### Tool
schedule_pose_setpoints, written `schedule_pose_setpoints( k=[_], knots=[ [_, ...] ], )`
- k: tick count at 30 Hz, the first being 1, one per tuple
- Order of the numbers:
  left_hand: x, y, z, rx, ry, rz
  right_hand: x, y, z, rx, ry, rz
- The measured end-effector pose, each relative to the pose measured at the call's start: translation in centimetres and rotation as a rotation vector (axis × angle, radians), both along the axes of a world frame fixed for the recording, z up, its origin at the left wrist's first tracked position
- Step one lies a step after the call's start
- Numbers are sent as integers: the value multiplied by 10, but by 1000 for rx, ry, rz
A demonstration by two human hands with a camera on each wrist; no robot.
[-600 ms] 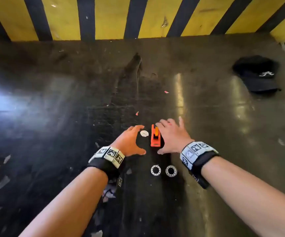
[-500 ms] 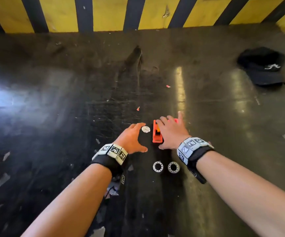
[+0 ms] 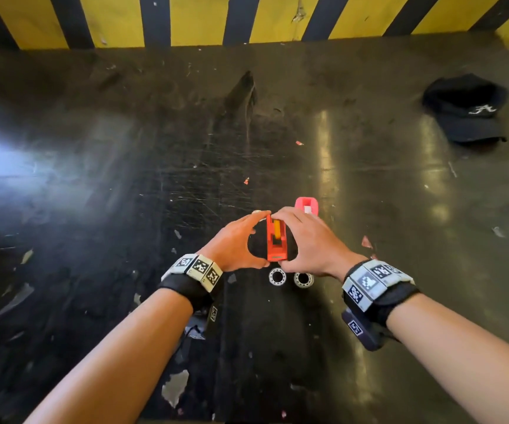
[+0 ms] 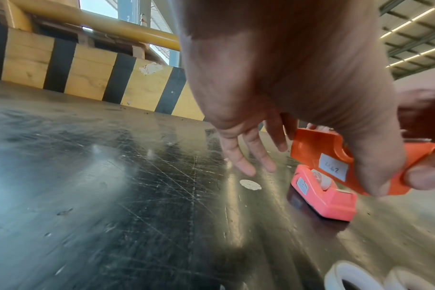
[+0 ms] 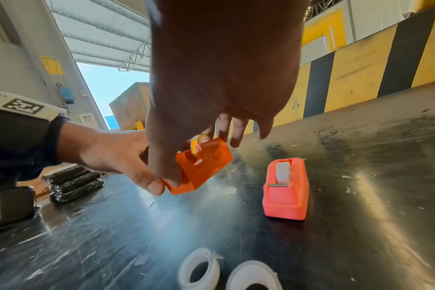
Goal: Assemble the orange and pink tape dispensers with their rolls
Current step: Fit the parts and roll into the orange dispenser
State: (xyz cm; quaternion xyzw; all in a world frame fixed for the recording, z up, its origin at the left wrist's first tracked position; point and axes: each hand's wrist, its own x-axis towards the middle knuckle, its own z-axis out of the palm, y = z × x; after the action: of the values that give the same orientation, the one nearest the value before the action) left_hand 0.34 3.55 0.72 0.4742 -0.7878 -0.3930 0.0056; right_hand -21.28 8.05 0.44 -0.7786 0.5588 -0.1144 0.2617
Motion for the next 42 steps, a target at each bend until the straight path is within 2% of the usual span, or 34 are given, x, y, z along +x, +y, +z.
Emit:
schedule_pose_setpoints(
  k=[7, 15, 18, 24, 28, 30, 33, 35, 38, 42],
  knots=[
    [-9, 32, 5, 2, 52, 65, -16, 16, 4, 138, -187, 9],
    [15, 28, 14, 21, 20, 86, -13, 17, 10, 233, -171, -74],
    [40, 26, 3, -10, -81, 124, -15, 18, 7, 216, -177, -151],
    [62, 41, -36, -19, -475, 98, 1, 26, 2, 224, -174, -161],
    [61, 48, -43, -39, -506, 105, 11, 31, 0, 208, -173, -145],
    [57, 45, -35, -69, -434, 133, 13, 32, 3, 215, -176, -151],
    [40, 31, -10, -67, -78, 203, 13, 33, 9, 213, -185, -157],
    [23, 24, 11, 39, 115, 214, 16, 33, 13, 202, -189, -155],
    [6, 18, 21, 150, 179, 187, 21, 31, 15, 208, -188, -154],
    [5, 20, 11, 195, 275, 279, 15, 31, 14, 233, -175, -181]
  ],
)
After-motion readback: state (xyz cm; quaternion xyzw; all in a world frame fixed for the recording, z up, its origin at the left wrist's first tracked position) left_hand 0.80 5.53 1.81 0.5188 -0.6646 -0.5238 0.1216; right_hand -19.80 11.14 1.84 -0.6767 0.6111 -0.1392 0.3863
